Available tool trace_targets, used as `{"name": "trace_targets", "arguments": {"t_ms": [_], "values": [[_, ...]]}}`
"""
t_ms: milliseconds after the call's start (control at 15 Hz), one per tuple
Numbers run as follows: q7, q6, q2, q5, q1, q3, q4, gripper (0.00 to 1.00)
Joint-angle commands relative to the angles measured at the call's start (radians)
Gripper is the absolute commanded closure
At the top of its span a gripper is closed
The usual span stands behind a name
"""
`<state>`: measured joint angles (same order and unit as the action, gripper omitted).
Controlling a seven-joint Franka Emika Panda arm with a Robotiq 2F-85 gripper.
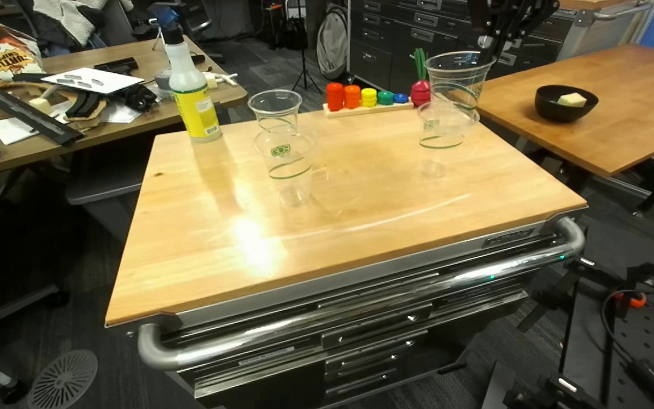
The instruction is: Stack all four cups together
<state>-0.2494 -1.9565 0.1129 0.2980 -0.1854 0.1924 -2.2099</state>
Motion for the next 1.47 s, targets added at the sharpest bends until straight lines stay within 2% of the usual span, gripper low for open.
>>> {"name": "trace_targets", "arguments": {"t_ms": [0,67,133,200,400,800,1267,1333,1400], "values": [[0.053,-0.034,-0.021,0.038,-0.002,0.005,-0.007,0.98],[0.064,-0.038,-0.024,0.041,-0.002,0.005,-0.009,0.98],[0.077,-0.041,-0.025,0.04,-0.002,0.004,-0.012,0.68],[0.09,-0.047,-0.021,0.029,-0.003,0.004,-0.018,0.68],[0.114,-0.067,-0.007,0.013,-0.005,0.005,-0.034,0.46],[0.071,-0.149,-0.015,-0.119,0.003,-0.013,-0.087,0.0],[0.029,-0.225,-0.073,-0.199,0.032,-0.054,-0.092,0.0],[0.018,-0.24,-0.082,-0.218,0.032,-0.056,-0.091,0.25],[0.012,-0.245,-0.09,-0.233,0.031,-0.055,-0.088,0.28]]}}
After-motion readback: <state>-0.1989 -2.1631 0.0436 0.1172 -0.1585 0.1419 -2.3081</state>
